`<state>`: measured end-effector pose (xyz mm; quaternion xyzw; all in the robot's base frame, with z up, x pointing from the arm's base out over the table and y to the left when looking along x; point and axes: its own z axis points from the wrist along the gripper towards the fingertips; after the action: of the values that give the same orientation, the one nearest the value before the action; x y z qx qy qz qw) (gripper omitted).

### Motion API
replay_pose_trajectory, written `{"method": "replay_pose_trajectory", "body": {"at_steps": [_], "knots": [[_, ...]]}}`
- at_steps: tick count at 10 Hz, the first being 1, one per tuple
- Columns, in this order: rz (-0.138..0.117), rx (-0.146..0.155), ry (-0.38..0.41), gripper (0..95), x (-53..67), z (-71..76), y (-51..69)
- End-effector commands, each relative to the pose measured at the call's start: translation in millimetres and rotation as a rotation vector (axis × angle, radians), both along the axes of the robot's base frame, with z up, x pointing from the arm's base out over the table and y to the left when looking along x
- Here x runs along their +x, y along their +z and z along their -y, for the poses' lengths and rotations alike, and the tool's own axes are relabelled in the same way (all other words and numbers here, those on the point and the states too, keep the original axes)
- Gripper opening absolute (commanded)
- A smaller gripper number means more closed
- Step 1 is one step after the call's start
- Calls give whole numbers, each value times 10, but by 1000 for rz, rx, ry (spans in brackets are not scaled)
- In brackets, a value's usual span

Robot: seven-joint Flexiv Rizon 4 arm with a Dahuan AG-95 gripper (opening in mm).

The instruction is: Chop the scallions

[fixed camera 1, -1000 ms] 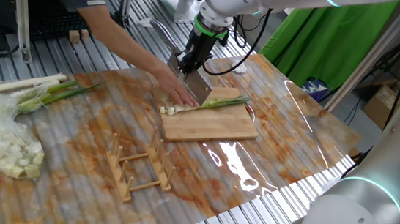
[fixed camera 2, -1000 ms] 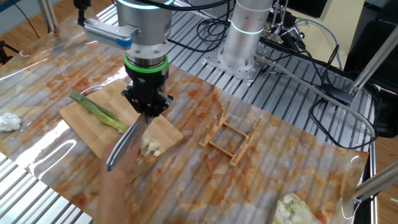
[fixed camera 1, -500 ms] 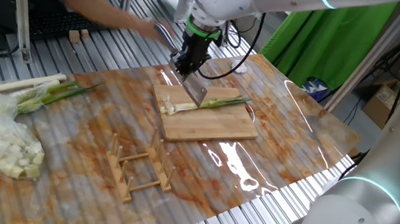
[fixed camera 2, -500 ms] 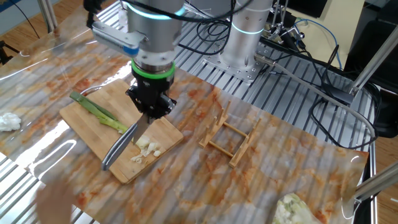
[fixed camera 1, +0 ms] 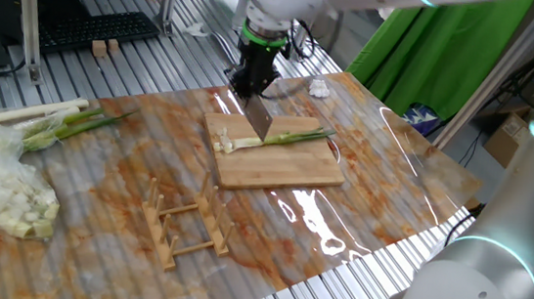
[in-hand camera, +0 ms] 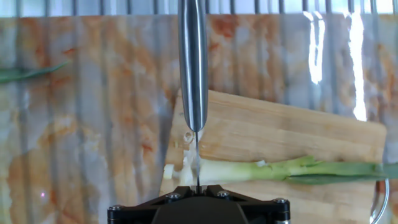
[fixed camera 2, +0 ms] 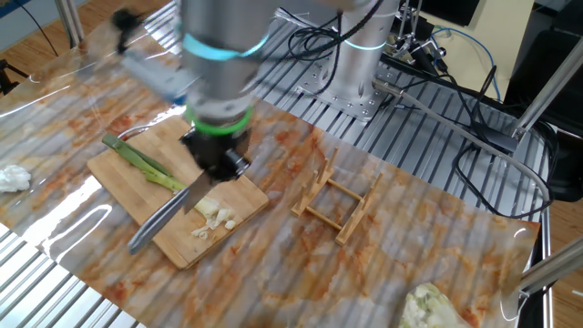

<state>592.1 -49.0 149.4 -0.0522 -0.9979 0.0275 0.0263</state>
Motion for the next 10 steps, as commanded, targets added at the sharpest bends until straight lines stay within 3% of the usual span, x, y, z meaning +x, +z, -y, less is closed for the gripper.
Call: {"method": "replay_pose_trajectory", "body": {"at_steps": [1, 2, 7, 10], "knots": [[-19, 41, -35, 0, 93, 95, -54], [-27, 42, -36, 0, 118, 89, -79], [-17, 43, -9, 0, 120, 186, -177], [-13, 44, -6, 0, 67, 230, -321]]}}
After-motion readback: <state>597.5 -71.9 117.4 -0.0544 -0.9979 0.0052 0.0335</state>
